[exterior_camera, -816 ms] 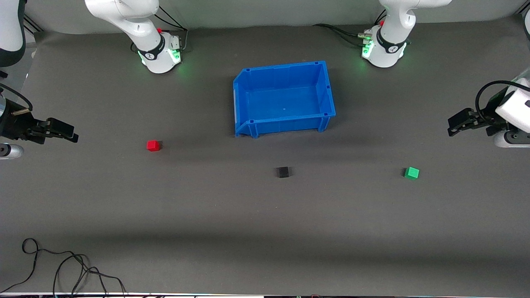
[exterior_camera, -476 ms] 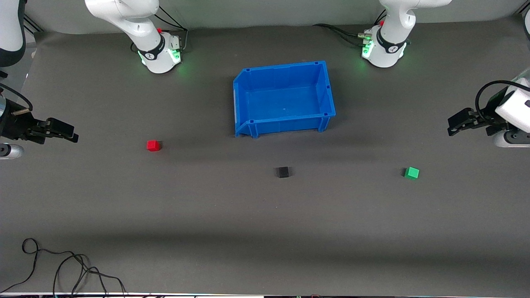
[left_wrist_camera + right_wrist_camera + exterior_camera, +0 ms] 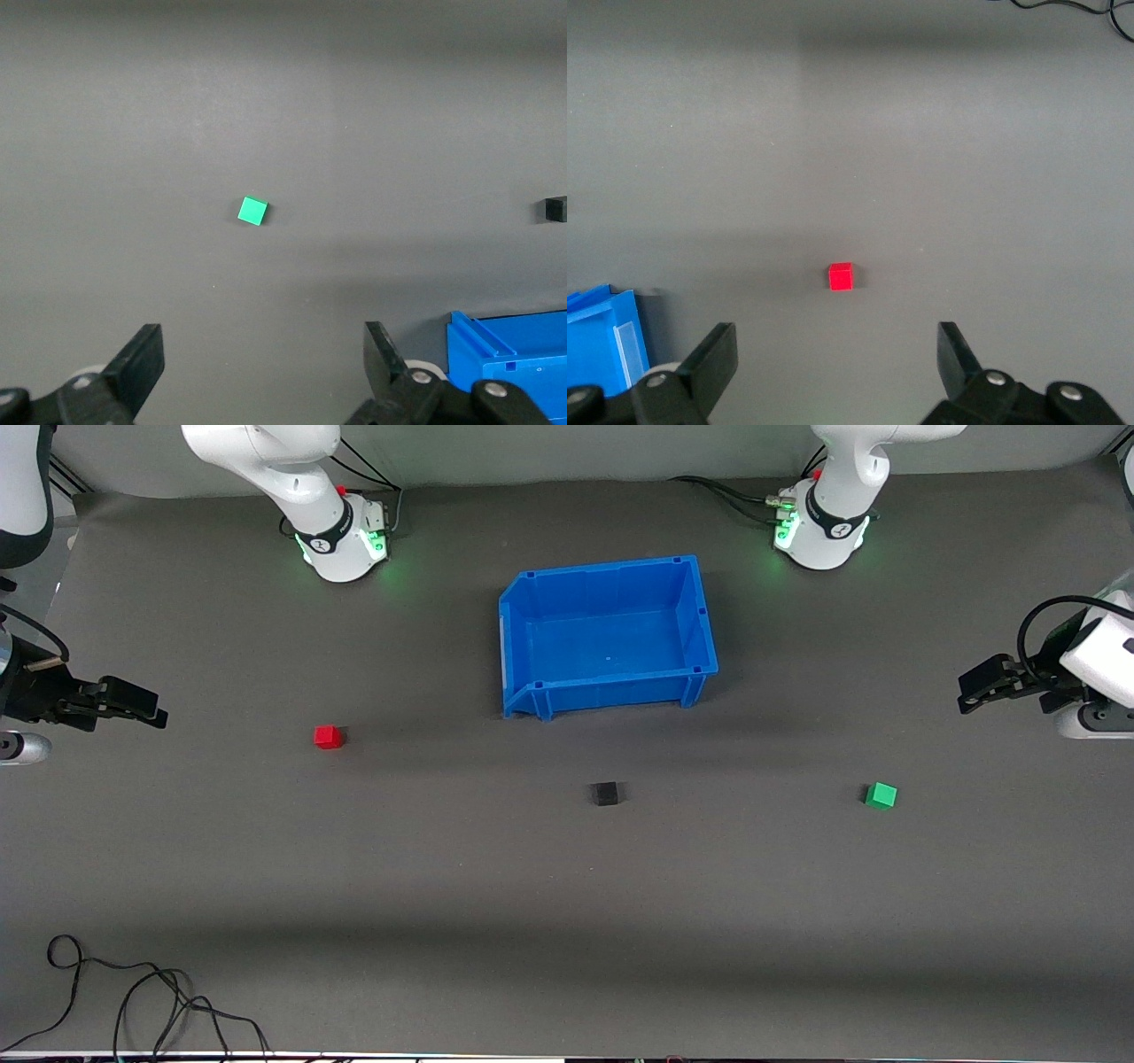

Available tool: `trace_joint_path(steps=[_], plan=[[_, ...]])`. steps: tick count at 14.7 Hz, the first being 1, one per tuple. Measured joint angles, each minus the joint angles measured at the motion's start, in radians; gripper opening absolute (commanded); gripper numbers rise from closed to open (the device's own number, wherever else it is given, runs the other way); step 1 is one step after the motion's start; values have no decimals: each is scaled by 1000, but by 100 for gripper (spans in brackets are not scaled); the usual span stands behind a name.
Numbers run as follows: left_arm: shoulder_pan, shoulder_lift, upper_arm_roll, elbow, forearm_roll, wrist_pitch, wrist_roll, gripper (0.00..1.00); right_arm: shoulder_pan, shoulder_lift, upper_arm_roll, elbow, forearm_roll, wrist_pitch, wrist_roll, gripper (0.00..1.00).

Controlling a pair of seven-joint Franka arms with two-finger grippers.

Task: Attach green and red cubes to black cube

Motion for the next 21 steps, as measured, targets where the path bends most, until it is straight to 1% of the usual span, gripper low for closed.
trace_joint_path(steps=[3,5,6,9,13,15,18,21], plan=[[1,-1,16,4,-2,-33,-15,100,0,0,0,0,0,-3,0,100],[4,-1,28,11,-3,-40,-88,100,-1,0,-10,0,0,-6,0,100],[5,-1,31,12,-5,-41,-166,100,-2,1,-21,0,0,-6,0,100],[21,3,34,12,-25,-41,-480,100,-5,6,-34,0,0,-6,0,100],[47,13,41,12,-104,-41,-943,100,-4,6,-34,0,0,-11,0,100],[66,21,43,12,-143,-41,-1102,100,-4,7,-34,-1,0,-31,0,100],[136,36,46,-5,-252,-42,-1173,100,-6,14,-38,-2,-3,-46,0,100],[202,64,51,-55,-325,-33,-1173,100,-8,46,-74,-4,-8,-41,0,100]])
